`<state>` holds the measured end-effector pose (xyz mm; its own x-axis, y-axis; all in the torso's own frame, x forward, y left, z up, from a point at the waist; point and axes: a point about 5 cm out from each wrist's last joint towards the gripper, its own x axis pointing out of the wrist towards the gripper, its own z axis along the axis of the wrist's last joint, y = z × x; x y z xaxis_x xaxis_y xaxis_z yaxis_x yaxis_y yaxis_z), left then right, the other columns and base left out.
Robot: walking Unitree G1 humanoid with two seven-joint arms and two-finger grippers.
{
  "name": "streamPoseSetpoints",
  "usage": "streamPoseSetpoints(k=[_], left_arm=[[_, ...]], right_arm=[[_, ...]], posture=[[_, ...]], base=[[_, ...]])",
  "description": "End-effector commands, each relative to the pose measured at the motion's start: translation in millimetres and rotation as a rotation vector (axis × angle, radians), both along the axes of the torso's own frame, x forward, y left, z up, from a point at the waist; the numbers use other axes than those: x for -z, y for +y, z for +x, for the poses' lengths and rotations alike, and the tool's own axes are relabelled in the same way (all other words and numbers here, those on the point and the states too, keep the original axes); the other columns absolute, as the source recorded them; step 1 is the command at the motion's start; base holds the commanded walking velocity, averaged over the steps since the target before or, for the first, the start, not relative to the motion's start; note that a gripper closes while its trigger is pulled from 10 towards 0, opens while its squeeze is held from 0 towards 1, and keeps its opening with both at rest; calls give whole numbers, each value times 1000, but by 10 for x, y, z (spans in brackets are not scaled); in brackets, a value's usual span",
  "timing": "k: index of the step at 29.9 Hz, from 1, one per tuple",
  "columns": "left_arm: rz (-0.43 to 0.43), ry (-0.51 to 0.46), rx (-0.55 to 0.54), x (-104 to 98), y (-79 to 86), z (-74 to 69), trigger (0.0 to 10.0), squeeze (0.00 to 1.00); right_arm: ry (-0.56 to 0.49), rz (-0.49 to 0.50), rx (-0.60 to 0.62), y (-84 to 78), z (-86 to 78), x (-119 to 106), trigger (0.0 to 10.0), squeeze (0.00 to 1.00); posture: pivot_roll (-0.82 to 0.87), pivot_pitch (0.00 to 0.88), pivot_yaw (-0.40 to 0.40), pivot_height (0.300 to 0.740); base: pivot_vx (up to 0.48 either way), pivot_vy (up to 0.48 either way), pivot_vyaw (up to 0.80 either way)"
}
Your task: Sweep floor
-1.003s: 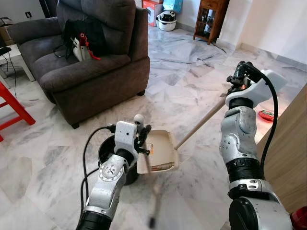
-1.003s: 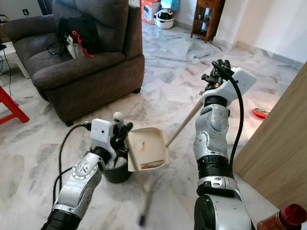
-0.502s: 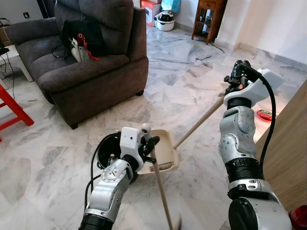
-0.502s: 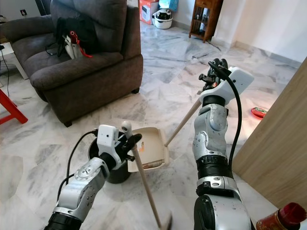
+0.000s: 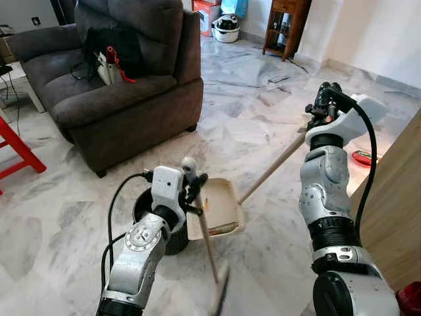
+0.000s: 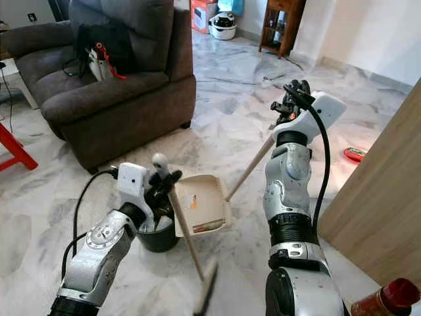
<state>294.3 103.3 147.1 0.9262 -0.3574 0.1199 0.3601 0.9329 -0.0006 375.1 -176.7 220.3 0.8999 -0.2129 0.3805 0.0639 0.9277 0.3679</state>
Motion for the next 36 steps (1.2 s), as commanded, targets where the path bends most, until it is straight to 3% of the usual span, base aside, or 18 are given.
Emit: streamPoseSetpoints(k=[1,5,7,11,16,21,36], left_arm=[[35,-136,-57,-238,53,44,10000,0],[32,-80,-29,-155,28,56,10000,0],[-36,-10,-23,-48,16,56,10000,0],[-61,29,-17,52,36,77,10000,0],[-78,-69,-97,-124,178,144,10000,0],[8,-208,-153,-272,289,207,10000,0],[47,-121,-164,50,438,388,10000,0]], right_arm=[[-61,-19,-19,44,-14,-138,10000,0],[-60,-33,-19,48,-17,-136,10000,0],[-60,-45,-21,52,-16,-140,10000,0],[-60,-68,-26,59,-15,-147,10000,0],[-62,-154,-17,64,-31,-150,10000,0],[-26,-278,-20,68,-53,-64,10000,0],[62,-346,9,-94,-185,195,10000,0]], posture=[[110,0,-13,740],[105,0,-12,740],[104,0,-13,740],[104,0,-14,740],[99,0,-14,740],[96,0,-21,740],[70,0,-36,740]], base=[[0,0,0],[0,0,0],[0,0,0],[0,0,0],[0,0,0],[0,0,0],[0,0,0]])
